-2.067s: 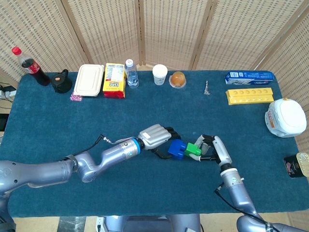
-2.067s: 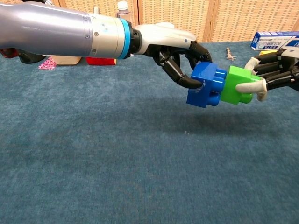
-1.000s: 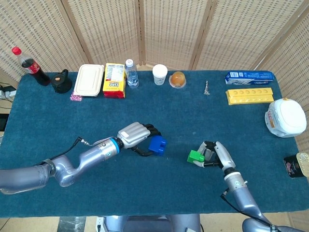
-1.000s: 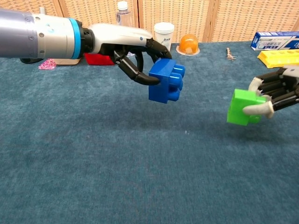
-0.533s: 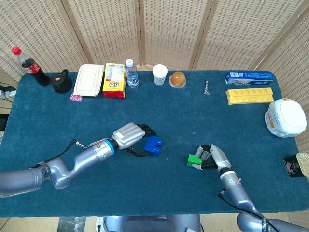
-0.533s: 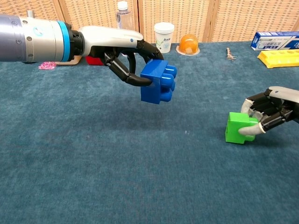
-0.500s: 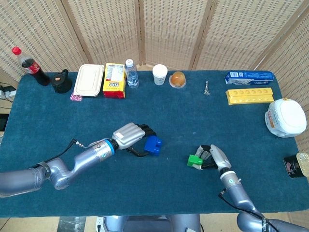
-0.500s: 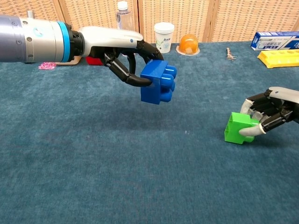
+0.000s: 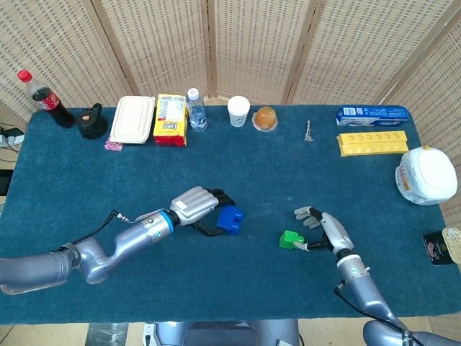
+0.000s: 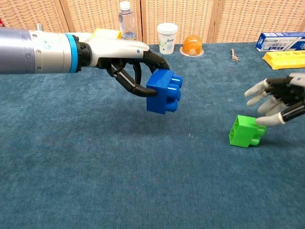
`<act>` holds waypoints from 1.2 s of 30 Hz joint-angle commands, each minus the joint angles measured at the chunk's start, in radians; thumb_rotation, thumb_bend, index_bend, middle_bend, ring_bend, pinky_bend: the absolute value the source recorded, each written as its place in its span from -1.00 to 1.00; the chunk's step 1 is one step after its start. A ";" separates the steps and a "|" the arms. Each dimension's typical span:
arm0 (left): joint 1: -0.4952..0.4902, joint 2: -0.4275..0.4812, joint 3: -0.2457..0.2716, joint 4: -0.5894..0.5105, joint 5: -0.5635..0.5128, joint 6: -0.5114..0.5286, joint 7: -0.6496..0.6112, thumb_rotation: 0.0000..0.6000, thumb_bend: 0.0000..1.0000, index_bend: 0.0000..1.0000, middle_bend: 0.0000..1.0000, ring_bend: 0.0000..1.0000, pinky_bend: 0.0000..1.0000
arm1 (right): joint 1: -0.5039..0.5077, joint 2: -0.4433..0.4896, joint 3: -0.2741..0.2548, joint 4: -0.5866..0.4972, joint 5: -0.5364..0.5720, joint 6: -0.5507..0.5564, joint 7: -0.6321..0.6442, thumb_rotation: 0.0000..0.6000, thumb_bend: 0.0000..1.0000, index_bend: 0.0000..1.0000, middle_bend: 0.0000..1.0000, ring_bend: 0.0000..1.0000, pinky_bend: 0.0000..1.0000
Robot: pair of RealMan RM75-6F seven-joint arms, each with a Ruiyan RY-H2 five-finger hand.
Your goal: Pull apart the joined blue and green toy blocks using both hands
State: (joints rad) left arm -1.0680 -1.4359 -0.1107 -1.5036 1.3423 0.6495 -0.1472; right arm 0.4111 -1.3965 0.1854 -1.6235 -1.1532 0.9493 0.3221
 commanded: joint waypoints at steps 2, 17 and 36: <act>0.001 -0.041 0.006 0.030 0.000 0.000 0.017 0.21 -0.14 -0.03 -0.42 -0.58 -0.26 | -0.029 0.091 0.013 -0.081 -0.063 0.057 0.025 1.00 -0.59 -0.46 -0.36 -0.25 -0.33; -0.004 -0.180 0.021 0.141 -0.023 -0.010 0.108 0.16 -0.14 -0.03 -0.42 -0.61 -0.52 | -0.064 0.194 0.021 -0.173 -0.126 0.143 0.049 1.00 -0.59 -0.46 -0.35 -0.25 -0.33; 0.018 -0.173 0.012 0.103 -0.123 0.054 0.328 -0.28 -0.39 -0.59 -0.75 -1.00 -0.92 | -0.066 0.199 0.012 -0.163 -0.124 0.155 0.056 1.00 -0.59 -0.48 -0.35 -0.25 -0.34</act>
State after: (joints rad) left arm -1.0605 -1.6163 -0.0921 -1.3847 1.2258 0.6755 0.1682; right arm 0.3455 -1.1983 0.1980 -1.7880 -1.2760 1.1028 0.3792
